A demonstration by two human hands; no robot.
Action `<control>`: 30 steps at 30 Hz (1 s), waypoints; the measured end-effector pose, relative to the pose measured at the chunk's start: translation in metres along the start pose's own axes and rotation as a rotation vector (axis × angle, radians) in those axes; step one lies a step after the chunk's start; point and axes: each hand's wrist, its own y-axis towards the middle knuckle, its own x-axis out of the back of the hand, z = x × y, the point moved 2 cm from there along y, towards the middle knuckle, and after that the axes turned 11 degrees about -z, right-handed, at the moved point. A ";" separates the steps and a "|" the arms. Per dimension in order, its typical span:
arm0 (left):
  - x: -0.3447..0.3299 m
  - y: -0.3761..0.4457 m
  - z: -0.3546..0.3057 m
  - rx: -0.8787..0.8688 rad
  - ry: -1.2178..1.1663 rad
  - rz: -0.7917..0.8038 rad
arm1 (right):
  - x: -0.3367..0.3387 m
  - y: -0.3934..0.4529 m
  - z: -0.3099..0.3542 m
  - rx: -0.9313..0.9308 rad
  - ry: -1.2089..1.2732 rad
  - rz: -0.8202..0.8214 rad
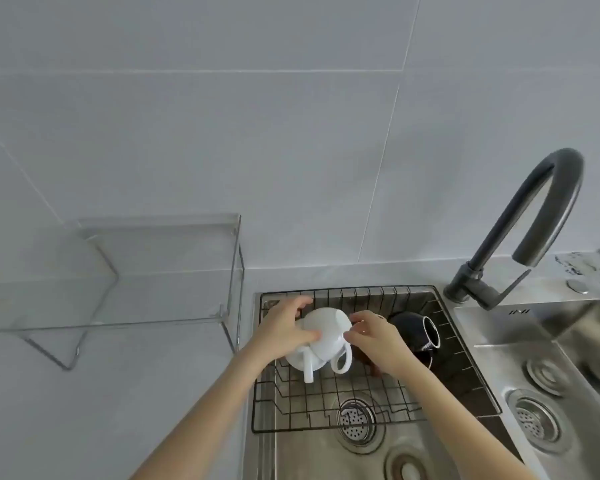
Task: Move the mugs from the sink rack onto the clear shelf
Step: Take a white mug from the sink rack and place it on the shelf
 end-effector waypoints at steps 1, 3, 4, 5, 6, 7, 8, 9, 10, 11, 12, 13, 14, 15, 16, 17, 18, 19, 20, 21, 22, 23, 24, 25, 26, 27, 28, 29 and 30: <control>-0.004 0.003 0.002 -0.006 0.039 0.018 | -0.004 0.001 -0.005 -0.040 0.003 0.005; -0.013 0.010 0.009 -0.005 0.090 0.047 | -0.010 0.002 -0.015 -0.113 -0.034 0.009; -0.016 0.015 0.014 0.010 0.099 0.057 | -0.015 0.002 -0.020 -0.143 -0.045 0.012; -0.021 0.019 0.018 0.032 0.098 0.068 | -0.018 0.004 -0.025 -0.171 -0.049 0.009; -0.026 0.023 0.022 0.044 0.094 0.076 | -0.021 0.006 -0.029 -0.199 -0.042 0.010; -0.029 0.027 0.025 0.054 0.090 0.080 | -0.023 0.008 -0.032 -0.224 -0.027 0.015; -0.031 0.032 0.028 0.049 0.092 0.079 | -0.025 0.008 -0.033 -0.249 -0.015 0.022; -0.034 0.036 0.030 0.051 0.098 0.087 | -0.027 0.009 -0.035 -0.280 0.007 0.038; -0.037 0.040 0.032 0.048 0.107 0.091 | -0.029 0.009 -0.038 -0.309 0.021 0.055; -0.041 0.044 0.034 0.055 0.117 0.105 | -0.032 0.010 -0.041 -0.329 0.028 0.067; -0.045 0.046 0.035 0.062 0.129 0.128 | -0.035 0.011 -0.044 -0.341 0.028 0.077; -0.049 0.048 0.036 0.073 0.142 0.156 | -0.038 0.012 -0.046 -0.343 0.030 0.083; -0.052 0.050 0.038 0.082 0.156 0.185 | -0.041 0.013 -0.049 -0.347 0.042 0.082; -0.056 0.052 0.038 0.086 0.169 0.211 | -0.043 0.014 -0.052 -0.352 0.064 0.072; -0.058 0.053 0.039 0.083 0.177 0.226 | -0.045 0.016 -0.053 -0.360 0.087 0.052; -0.060 0.054 0.040 0.073 0.189 0.235 | -0.047 0.016 -0.055 -0.364 0.114 0.030; -0.061 0.054 0.040 0.062 0.199 0.233 | -0.048 0.017 -0.056 -0.367 0.137 0.012; -0.062 0.055 0.040 0.056 0.204 0.227 | -0.049 0.016 -0.056 -0.367 0.159 0.000; -0.062 0.055 0.040 0.050 0.207 0.219 | -0.049 0.016 -0.057 -0.361 0.174 -0.009; -0.062 0.055 0.040 0.047 0.209 0.215 | -0.050 0.015 -0.058 -0.354 0.183 -0.017; -0.062 0.055 0.040 0.045 0.212 0.210 | -0.050 0.014 -0.058 -0.344 0.190 -0.023; -0.061 0.054 0.040 0.044 0.215 0.205 | -0.050 0.012 -0.058 -0.337 0.202 -0.030; -0.060 0.053 0.040 0.042 0.220 0.197 | -0.049 0.010 -0.057 -0.329 0.217 -0.038; -0.058 0.052 0.039 0.040 0.222 0.184 | -0.047 0.008 -0.055 -0.319 0.239 -0.050; -0.055 0.050 0.037 0.036 0.219 0.164 | -0.045 0.006 -0.052 -0.304 0.261 -0.062; -0.051 0.048 0.034 0.031 0.213 0.139 | -0.041 0.004 -0.046 -0.286 0.286 -0.075; -0.046 0.045 0.030 0.020 0.203 0.106 | -0.037 0.002 -0.041 -0.267 0.308 -0.086; -0.040 0.043 0.025 -0.003 0.194 0.067 | -0.031 0.000 -0.033 -0.242 0.326 -0.096; -0.033 0.040 0.018 -0.028 0.192 0.026 | -0.025 -0.002 -0.025 -0.212 0.333 -0.106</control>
